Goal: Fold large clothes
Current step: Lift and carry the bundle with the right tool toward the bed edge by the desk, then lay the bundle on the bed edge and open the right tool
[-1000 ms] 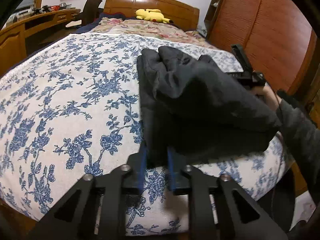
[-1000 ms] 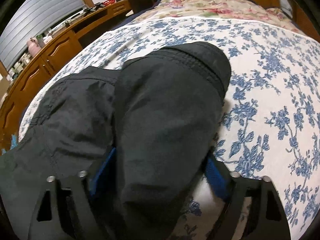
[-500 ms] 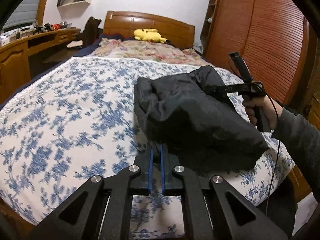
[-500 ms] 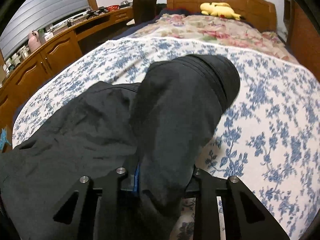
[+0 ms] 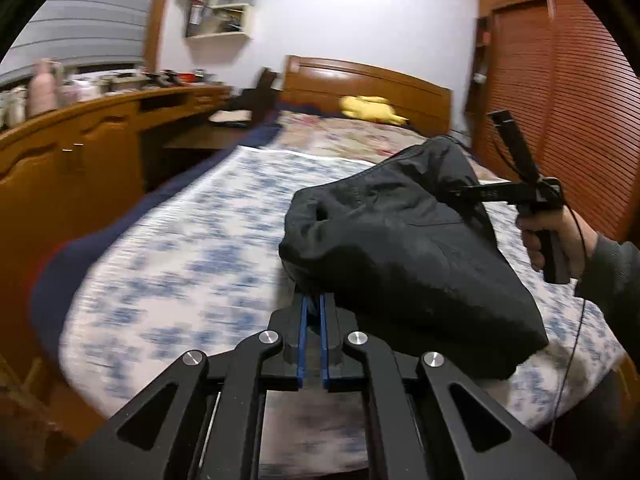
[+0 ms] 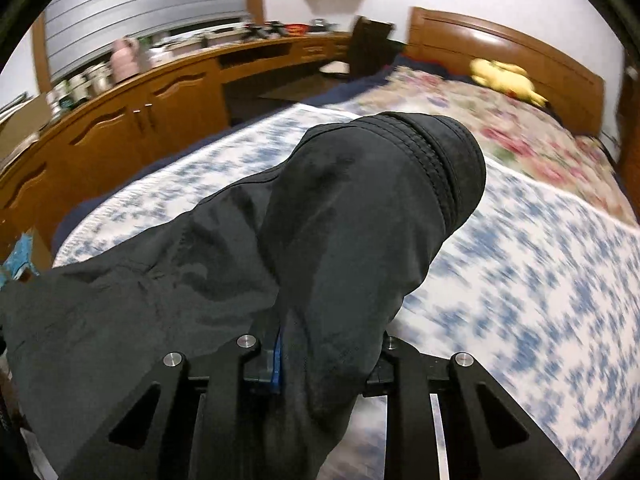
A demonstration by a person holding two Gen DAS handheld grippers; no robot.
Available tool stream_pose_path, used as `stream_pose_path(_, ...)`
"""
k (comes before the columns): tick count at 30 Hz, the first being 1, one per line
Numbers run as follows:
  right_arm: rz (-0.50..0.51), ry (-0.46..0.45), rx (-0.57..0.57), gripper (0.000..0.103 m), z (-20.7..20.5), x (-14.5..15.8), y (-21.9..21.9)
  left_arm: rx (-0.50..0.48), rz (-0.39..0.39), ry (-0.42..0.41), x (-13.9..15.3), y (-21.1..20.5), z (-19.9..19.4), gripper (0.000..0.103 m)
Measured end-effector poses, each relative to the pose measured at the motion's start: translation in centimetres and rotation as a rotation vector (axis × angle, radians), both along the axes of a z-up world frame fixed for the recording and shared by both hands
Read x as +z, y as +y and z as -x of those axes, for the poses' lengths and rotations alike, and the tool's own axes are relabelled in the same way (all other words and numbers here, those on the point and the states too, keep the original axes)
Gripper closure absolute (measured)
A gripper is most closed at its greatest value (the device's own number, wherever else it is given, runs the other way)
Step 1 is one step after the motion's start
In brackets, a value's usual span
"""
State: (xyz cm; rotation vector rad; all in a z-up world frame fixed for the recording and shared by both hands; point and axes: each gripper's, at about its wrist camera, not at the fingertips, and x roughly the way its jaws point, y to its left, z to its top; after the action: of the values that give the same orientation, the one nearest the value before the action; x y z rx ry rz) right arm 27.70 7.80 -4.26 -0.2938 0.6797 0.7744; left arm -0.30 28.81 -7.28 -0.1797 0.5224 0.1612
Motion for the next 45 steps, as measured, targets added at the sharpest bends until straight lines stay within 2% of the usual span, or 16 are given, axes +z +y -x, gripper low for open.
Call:
stream_pose_path(7, -0.027, 0.008, 0.125, 0.077, 1.7, 0.1, 12.0, 0.192, -0.062, 0.032, 0.5, 9.1, 3.2, 0.097)
stream_pose_path(11, -0.019, 0.058, 0.157, 0.075, 2.2, -1.0, 17.5, 0.289, -0.090, 0.084, -0.5, 13.5, 4.5, 0.097)
stream_pose_path(13, 0.011, 0.087, 0.185, 0.073, 2.8, -2.2, 19.7, 0.318, -0.089, 0.109, -1.4, 14.7, 5.0, 0.097)
stream_pose_path(17, 0.090, 0.040, 0.212, 0.066, 3.5, -4.6, 21.5, 0.347, -0.072, 0.129, -3.1, 15.8, 6.0, 0.097)
stream_pose_path(24, 0.138, 0.041, 0.178, 0.045, 2.7, -6.7, 21.2, 0.345, -0.063, 0.154, -3.6, 15.5, 6.7, 0.097)
stream_pose_path(27, 0.130, 0.034, 0.190, 0.040, 3.0, -7.1, 20.5, 0.348, -0.064, 0.173, -3.1, 15.4, 7.0, 0.095)
stream_pose_path(31, 0.088, 0.024, 0.228, 0.037, 4.8, -6.0, 19.0, 0.344, -0.077, 0.145, -1.7, 14.4, 7.9, 0.075)
stream_pose_path(33, 0.072, 0.011, 0.250, 0.036, 5.7, -5.4, 17.4, 0.334, -0.075, 0.128, -0.9, 13.7, 8.2, 0.068)
stream_pose_path(35, 0.047, -0.003, 0.270, 0.035, 6.8, -4.6, 15.8, 0.314, -0.077, 0.114, -0.1, 12.7, 8.3, 0.066)
stream_pose_path(36, 0.031, -0.009, 0.275, 0.033, 7.1, -4.7, 14.1, 0.301, -0.080, 0.107, 0.4, 12.0, 8.2, 0.062)
stream_pose_path(40, -0.006, -0.039, 0.284, 0.029, 8.3, -3.7, 10.0, 0.251, -0.086, 0.058, 2.5, 8.9, 7.4, 0.034)
stream_pose_path(43, -0.034, -0.054, 0.274, 0.027, 9.4, -2.5, 6.9, 0.219, -0.087, 0.030, 3.9, 6.6, 6.7, 0.024)
stream_pose_path(45, -0.058, -0.062, 0.256, 0.025, 10.2, -1.9, 4.5, 0.200, -0.089, 0.022, 4.7, 5.0, 6.0, 0.023)
